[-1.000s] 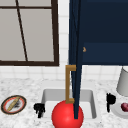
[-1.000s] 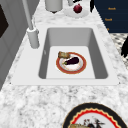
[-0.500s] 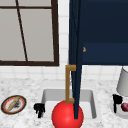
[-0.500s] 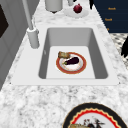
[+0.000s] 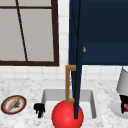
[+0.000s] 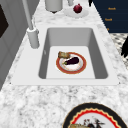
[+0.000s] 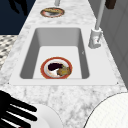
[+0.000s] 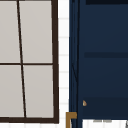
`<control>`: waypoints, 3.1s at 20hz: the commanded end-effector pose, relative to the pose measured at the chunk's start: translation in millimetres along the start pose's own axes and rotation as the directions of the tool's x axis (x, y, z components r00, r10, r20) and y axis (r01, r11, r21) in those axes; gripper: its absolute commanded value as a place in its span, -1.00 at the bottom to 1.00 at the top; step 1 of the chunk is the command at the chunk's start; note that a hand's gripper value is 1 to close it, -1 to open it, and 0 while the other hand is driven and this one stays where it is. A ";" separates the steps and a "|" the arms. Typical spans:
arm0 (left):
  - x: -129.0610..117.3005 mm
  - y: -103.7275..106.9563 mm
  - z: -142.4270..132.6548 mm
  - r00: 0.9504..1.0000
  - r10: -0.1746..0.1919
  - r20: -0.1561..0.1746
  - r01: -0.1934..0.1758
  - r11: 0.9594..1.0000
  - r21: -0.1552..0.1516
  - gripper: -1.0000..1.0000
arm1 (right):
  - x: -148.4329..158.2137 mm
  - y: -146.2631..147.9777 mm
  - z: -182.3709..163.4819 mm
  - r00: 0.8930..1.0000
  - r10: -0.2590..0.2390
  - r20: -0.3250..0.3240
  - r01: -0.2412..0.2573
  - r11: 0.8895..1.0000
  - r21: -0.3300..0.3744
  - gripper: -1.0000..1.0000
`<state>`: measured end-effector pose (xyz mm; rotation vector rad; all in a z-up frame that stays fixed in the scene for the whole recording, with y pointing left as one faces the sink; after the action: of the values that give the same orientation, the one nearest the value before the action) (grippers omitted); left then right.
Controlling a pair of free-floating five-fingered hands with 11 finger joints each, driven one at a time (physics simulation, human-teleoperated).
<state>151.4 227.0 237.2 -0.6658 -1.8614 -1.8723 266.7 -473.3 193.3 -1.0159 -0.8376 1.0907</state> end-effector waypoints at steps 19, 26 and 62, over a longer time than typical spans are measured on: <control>0.0 0.0 0.0 1.000 0.000 0.000 0.000 1.000 0.000 0.00 | -50.2 23.8 -81.1 0.994 0.112 0.005 -0.109 0.964 0.241 -1.00; 0.0 0.0 0.0 1.000 0.000 0.000 0.000 1.000 0.000 0.00 | -54.9 41.2 -117.9 0.992 0.117 0.041 -0.124 0.939 0.320 -1.00; 0.0 0.0 0.0 1.000 0.000 0.000 0.000 1.000 0.000 0.00 | -33.5 -68.5 -95.8 0.990 0.116 0.086 -0.140 0.914 0.381 1.00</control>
<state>151.4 227.0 237.2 -0.6657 -1.8614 -1.8723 366.2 -542.8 207.8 -0.7157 -0.5742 1.3446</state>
